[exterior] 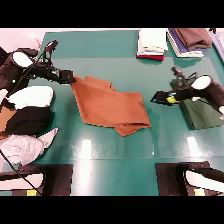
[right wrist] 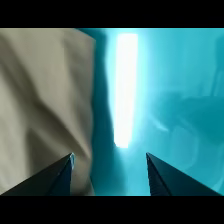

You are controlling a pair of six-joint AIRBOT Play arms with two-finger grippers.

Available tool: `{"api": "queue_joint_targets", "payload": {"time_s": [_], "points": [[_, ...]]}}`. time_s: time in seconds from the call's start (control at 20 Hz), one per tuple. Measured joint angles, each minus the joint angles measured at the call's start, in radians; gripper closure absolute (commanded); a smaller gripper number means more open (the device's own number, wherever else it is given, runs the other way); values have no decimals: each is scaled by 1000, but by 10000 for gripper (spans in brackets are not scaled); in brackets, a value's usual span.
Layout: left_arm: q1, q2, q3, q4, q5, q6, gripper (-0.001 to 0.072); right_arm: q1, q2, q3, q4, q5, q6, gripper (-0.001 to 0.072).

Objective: Fold the shirts.

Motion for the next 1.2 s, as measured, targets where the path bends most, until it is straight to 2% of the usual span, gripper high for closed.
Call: {"api": "queue_joint_targets", "payload": {"time_s": [0.1,0.2,0.25,0.3,0.55,0.95,1.2], "points": [[0,0,3,3,-9,-2,686,50,-92,50,25,-29,-12,213],[0,0,4,3,-20,-3,685,89,-178,111,36,-43,-16,318],[0,0,4,4,-22,-5,685,103,-213,139,40,-46,-18,464],[0,0,4,6,-26,-5,685,112,-244,165,40,-43,-21,676],[0,45,36,23,-31,-18,686,127,-266,284,42,-9,-64,694],[0,360,396,97,-29,-45,686,41,179,595,-11,95,-108,694],[0,519,557,95,-22,-53,686,-21,395,763,-74,204,-59,695]]}}
